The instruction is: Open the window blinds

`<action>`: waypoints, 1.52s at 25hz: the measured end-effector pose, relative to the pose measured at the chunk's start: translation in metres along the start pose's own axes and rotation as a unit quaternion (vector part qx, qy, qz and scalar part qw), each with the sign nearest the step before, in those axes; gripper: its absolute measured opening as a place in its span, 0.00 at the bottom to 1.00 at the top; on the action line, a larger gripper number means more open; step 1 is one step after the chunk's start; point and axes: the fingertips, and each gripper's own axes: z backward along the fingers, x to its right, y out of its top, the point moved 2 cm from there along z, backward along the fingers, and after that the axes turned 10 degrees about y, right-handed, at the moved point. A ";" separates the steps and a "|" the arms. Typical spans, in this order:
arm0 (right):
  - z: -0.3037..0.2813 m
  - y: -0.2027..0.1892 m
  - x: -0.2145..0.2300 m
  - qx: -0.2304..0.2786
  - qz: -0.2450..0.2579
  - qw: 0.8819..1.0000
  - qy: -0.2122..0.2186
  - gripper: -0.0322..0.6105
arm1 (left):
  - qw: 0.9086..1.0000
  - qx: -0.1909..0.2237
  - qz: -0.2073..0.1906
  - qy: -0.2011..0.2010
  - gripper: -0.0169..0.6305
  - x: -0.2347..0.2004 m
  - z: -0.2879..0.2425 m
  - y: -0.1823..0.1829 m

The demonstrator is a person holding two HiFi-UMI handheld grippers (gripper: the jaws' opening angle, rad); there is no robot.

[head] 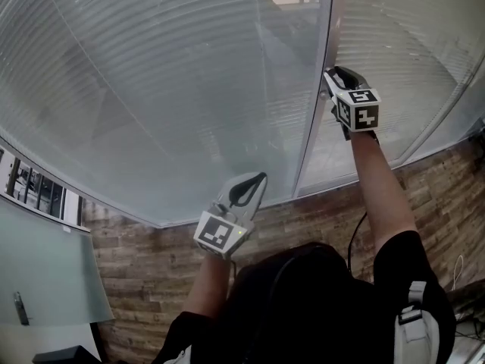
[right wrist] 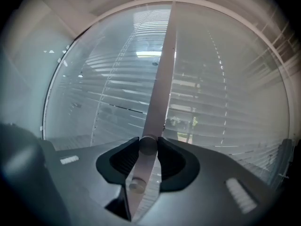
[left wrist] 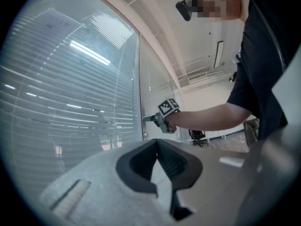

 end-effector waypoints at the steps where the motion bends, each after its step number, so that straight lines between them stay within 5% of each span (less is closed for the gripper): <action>1: 0.001 0.000 0.000 0.003 -0.010 1.000 -0.001 0.25 | 1.000 0.000 -0.001 0.000 0.03 0.000 0.000 0.000; 14: 0.003 0.001 0.003 0.049 -0.114 0.992 0.002 0.25 | 1.000 0.008 0.001 0.009 0.03 -0.002 0.002 -0.009; 38: 0.004 0.002 0.003 0.063 -0.135 0.989 0.000 0.25 | 1.000 -0.006 0.001 0.018 0.03 0.000 0.005 0.001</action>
